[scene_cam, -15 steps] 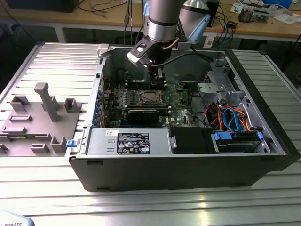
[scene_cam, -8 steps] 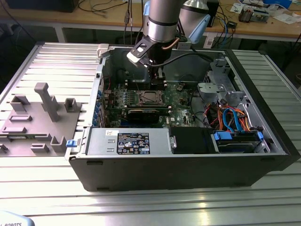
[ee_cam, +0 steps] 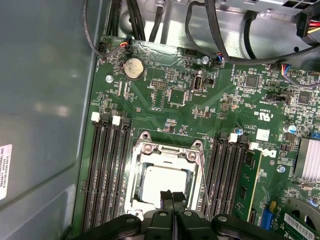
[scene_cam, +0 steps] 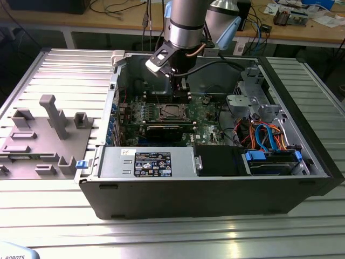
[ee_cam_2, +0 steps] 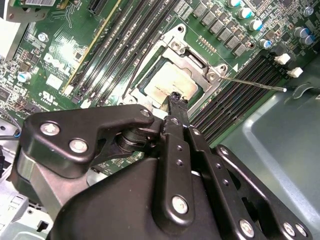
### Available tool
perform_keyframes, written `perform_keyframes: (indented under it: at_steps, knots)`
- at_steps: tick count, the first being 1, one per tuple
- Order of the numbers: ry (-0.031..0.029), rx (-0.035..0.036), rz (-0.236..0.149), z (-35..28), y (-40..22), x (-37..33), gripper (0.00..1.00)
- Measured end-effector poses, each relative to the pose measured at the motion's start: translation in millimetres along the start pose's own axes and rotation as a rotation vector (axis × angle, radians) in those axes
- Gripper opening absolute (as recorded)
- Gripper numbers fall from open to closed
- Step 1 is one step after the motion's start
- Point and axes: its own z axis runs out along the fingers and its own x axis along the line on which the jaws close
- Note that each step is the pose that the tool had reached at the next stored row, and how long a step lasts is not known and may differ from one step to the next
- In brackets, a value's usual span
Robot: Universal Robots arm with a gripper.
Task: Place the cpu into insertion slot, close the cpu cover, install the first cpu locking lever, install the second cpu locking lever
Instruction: 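Install the first cpu locking lever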
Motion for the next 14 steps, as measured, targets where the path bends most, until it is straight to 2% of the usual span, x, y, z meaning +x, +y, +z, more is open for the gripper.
perform_keyframes:
  at_steps: [14]
  knots:
    - [-0.0004, -0.0001, -0.010, 0.0, 0.0, 0.0, 0.11]
